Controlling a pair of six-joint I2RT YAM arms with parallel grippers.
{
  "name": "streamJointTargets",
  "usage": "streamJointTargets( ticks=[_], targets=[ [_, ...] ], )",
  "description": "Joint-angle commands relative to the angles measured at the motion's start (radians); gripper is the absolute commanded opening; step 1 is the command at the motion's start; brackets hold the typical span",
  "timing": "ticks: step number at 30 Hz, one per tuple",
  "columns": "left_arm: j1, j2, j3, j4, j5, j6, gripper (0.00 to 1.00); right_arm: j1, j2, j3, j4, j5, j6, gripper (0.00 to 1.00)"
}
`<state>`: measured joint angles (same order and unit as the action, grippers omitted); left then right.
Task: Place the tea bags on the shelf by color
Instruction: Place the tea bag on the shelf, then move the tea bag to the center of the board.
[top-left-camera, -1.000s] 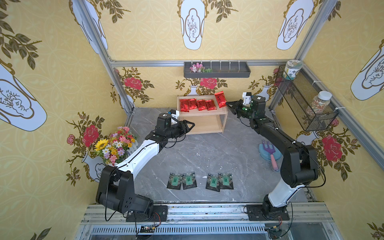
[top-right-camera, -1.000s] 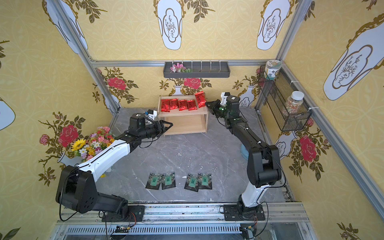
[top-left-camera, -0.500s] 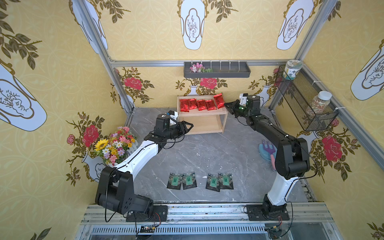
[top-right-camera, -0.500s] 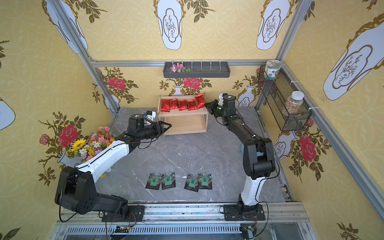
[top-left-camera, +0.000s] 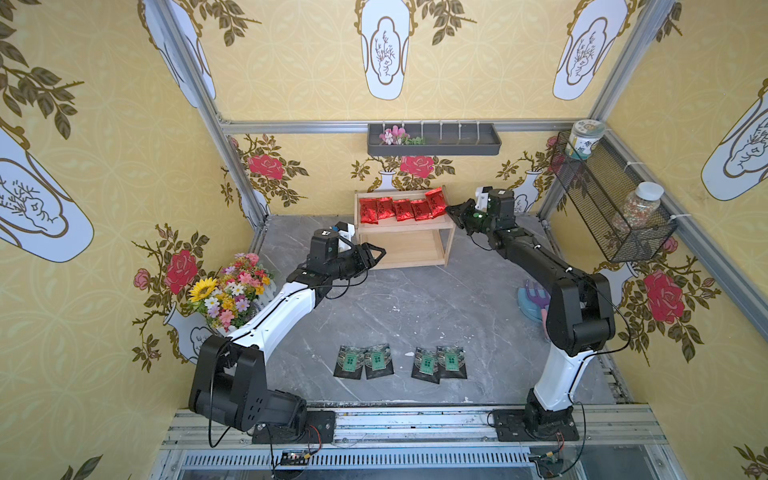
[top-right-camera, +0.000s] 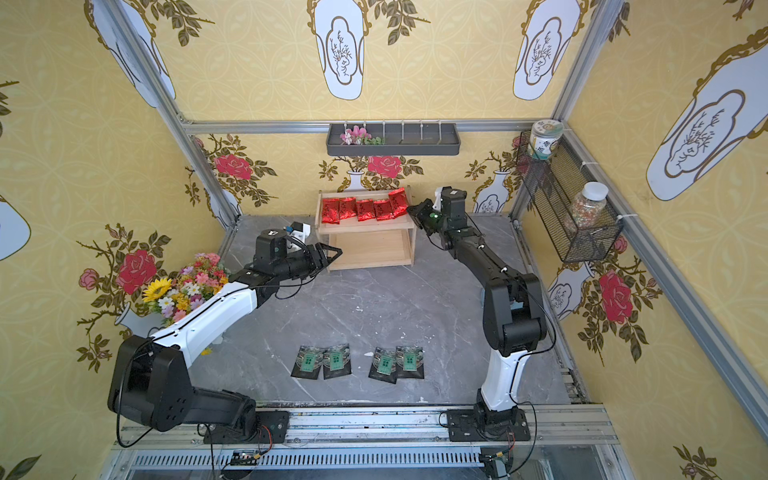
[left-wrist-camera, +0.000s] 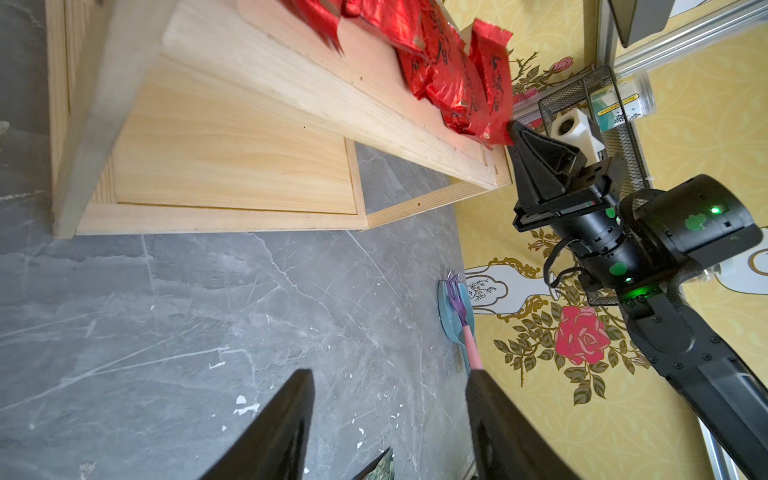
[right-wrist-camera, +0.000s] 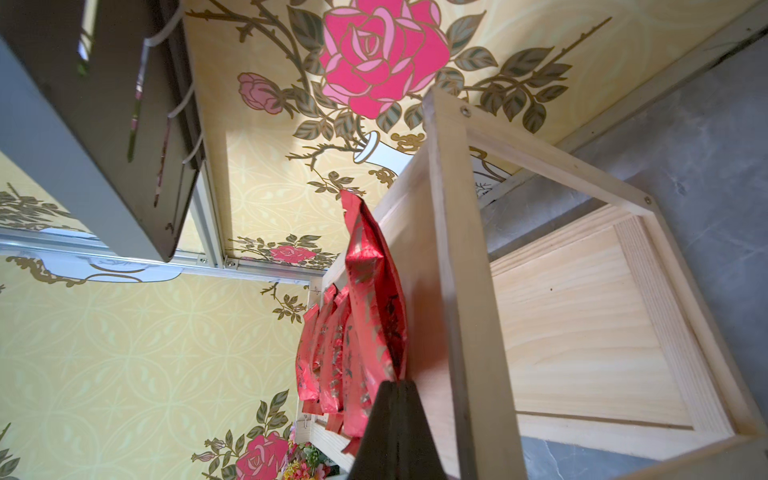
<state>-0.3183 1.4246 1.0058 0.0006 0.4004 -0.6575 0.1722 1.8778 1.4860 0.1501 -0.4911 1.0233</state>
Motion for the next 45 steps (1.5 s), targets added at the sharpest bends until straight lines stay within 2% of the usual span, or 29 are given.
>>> streamJointTargets(
  ticks=[1,4,8,11,27,32,34,37,41,45],
  targets=[
    [0.004,-0.002,-0.005,0.006,0.011,0.011,0.64,0.004,0.007,0.018,0.005,0.016,-0.015,0.07],
    [0.004,0.001,-0.007,0.008,0.012,0.012,0.64,0.003,0.012,0.022,-0.002,0.014,-0.017,0.11],
    [0.005,0.005,-0.008,0.01,0.014,0.009,0.64,0.006,0.013,0.032,-0.015,0.014,-0.023,0.24],
    [0.006,0.001,-0.008,0.01,0.013,0.009,0.64,0.006,0.011,0.043,-0.04,0.013,-0.037,0.29],
    [0.015,0.017,-0.02,0.033,0.02,-0.003,0.64,0.013,-0.098,0.028,-0.176,0.048,-0.126,0.36],
    [0.015,0.012,-0.055,0.05,0.023,-0.02,0.64,0.052,-0.206,-0.085,-0.186,0.08,-0.234,0.41],
    [0.015,-0.001,-0.085,0.053,0.019,-0.032,0.63,0.093,-0.281,-0.161,-0.195,0.115,-0.322,0.46],
    [0.015,-0.026,-0.126,0.048,-0.004,-0.056,0.63,0.209,-0.379,-0.268,-0.279,0.266,-0.495,0.58],
    [0.014,-0.065,-0.17,-0.011,-0.063,-0.06,0.64,0.35,-0.454,-0.404,-0.313,0.397,-0.623,0.6],
    [0.015,-0.078,-0.231,-0.03,-0.1,-0.074,0.67,0.588,-0.464,-0.511,-0.275,0.539,-0.781,0.67]
  ],
)
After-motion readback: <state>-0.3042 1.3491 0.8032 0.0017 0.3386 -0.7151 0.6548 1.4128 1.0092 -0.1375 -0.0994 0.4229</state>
